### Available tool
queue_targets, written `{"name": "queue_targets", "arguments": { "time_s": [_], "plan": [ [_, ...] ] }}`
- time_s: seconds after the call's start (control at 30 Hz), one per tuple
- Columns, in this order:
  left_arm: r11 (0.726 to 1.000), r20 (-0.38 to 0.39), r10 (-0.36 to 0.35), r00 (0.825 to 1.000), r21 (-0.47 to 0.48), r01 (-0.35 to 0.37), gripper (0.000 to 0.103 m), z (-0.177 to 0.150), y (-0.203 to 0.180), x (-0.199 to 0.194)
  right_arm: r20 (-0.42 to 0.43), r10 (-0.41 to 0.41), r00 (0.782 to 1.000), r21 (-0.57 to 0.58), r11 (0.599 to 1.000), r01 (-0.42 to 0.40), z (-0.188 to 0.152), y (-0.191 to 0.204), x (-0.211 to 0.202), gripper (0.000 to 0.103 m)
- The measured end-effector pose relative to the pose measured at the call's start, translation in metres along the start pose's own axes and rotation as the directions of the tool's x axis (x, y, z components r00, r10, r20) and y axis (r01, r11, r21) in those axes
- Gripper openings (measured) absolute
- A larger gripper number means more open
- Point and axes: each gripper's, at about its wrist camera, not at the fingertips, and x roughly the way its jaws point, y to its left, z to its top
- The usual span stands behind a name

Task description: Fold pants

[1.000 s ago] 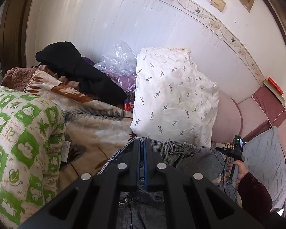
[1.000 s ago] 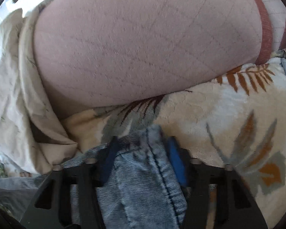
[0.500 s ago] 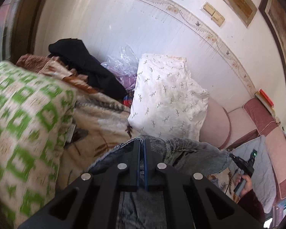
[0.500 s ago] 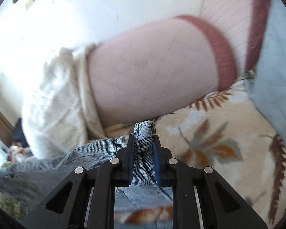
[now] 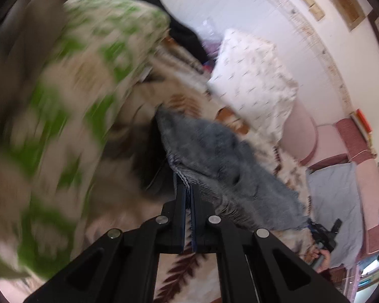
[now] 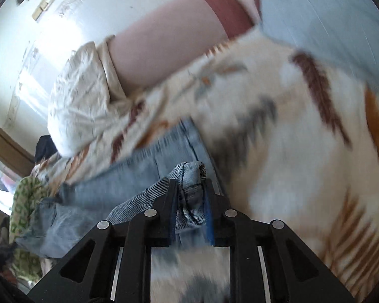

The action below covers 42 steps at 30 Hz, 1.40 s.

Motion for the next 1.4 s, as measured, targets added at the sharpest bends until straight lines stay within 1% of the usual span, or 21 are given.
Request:
{"name": "queue_targets", "arguments": {
  "time_s": [0.03,0.07,0.1,0.13,0.23,0.3,0.33,0.4,0.5,0.53,0.6,0.67,0.73,0.8,0.87,0.93,0.97,1.13,1.23,1.33,1.4],
  "plan": [
    [1.000,-0.009,0.006,1.000,-0.015,-0.006,0.005,-0.006,0.005,0.002,-0.021,-0.006,1.000,0.006,1.000,0.006,-0.009,-0.005,-0.003,0.029],
    [0.999,-0.014,0.021,1.000,-0.029,-0.021,0.005,-0.011,0.010,0.004,-0.035,-0.015,0.999,0.010,1.000,0.015,-0.014,-0.008,-0.007,0.041],
    [0.999,-0.010,0.045,0.999,-0.030,-0.046,0.005,-0.015,0.012,0.003,-0.047,-0.022,0.999,0.022,0.999,0.023,-0.016,-0.013,-0.012,0.048],
    [0.995,0.011,0.099,0.995,-0.014,-0.098,0.005,-0.019,0.012,0.000,-0.046,-0.024,0.999,0.036,0.999,0.026,-0.019,-0.019,-0.018,0.060],
    [0.982,0.094,0.185,0.978,0.031,-0.189,0.005,-0.024,-0.001,-0.019,0.015,-0.012,1.000,0.073,0.997,0.011,-0.018,-0.032,-0.044,0.061],
    [0.973,0.177,0.187,0.966,0.099,-0.206,0.005,-0.025,-0.024,-0.036,0.051,0.014,0.999,0.081,0.997,-0.019,-0.007,-0.030,-0.053,0.061],
    [0.972,0.204,0.165,0.965,0.134,-0.194,0.005,-0.025,-0.039,-0.041,0.064,0.026,0.998,0.069,0.997,-0.030,0.001,-0.025,-0.053,0.061],
    [0.972,0.204,0.084,0.975,0.199,-0.125,0.005,-0.023,-0.072,-0.039,0.083,0.043,0.996,0.043,0.998,-0.046,0.017,-0.015,-0.047,0.061],
    [0.952,0.119,-0.048,0.992,0.305,0.009,0.005,-0.026,-0.128,-0.008,0.069,0.060,0.996,0.045,0.997,-0.063,0.039,0.000,-0.019,0.061],
    [0.944,0.083,-0.070,0.994,0.329,0.039,0.005,-0.030,-0.143,0.006,0.056,0.048,0.997,0.043,0.998,-0.051,0.044,0.002,-0.006,0.061],
    [0.922,0.015,-0.095,0.995,0.379,0.082,0.005,-0.040,-0.169,0.036,0.027,0.009,1.000,0.036,0.999,-0.010,0.051,0.007,0.018,0.061],
    [0.894,-0.022,-0.095,0.995,0.437,0.095,0.005,-0.047,-0.189,0.068,-0.008,-0.020,1.000,0.017,1.000,0.020,0.053,0.009,0.040,0.061],
    [0.899,-0.058,-0.089,0.994,0.425,0.105,0.005,-0.049,-0.191,0.096,-0.042,-0.040,0.998,0.004,0.999,0.040,0.052,0.008,0.056,0.061],
    [0.908,-0.103,-0.071,0.992,0.405,0.107,0.005,-0.052,-0.185,0.120,-0.082,-0.057,0.995,-0.029,0.998,0.054,0.052,0.011,0.069,0.054],
    [0.911,-0.137,-0.033,0.990,0.403,0.086,0.005,-0.057,-0.180,0.140,-0.088,-0.109,0.990,-0.098,0.990,0.101,0.051,0.017,0.076,0.026],
    [0.913,-0.146,-0.014,0.989,0.401,0.072,0.005,-0.064,-0.175,0.147,-0.083,-0.180,0.980,-0.164,0.973,0.165,0.051,0.022,0.079,0.018],
    [0.913,-0.145,-0.004,0.989,0.403,0.063,0.005,-0.067,-0.173,0.148,-0.083,-0.176,0.981,-0.163,0.973,0.161,0.052,0.022,0.078,0.015],
    [0.921,-0.145,0.046,0.988,0.389,0.014,0.005,-0.067,-0.158,0.156,0.041,-0.105,0.994,-0.129,0.985,0.110,0.068,0.030,0.056,0.012],
    [0.917,-0.148,0.072,0.986,0.398,-0.007,0.005,-0.071,-0.152,0.158,0.157,-0.030,0.987,-0.110,0.993,0.048,0.080,0.038,0.047,0.012],
    [0.914,-0.148,0.089,0.985,0.404,-0.021,0.005,-0.075,-0.150,0.162,0.127,-0.038,0.991,-0.094,0.994,0.050,0.089,0.038,0.067,0.012],
    [0.909,-0.140,0.103,0.985,0.416,-0.036,0.005,-0.078,-0.152,0.162,0.067,-0.099,0.993,-0.093,0.990,0.105,0.088,0.030,0.090,0.012]
  ]
}}
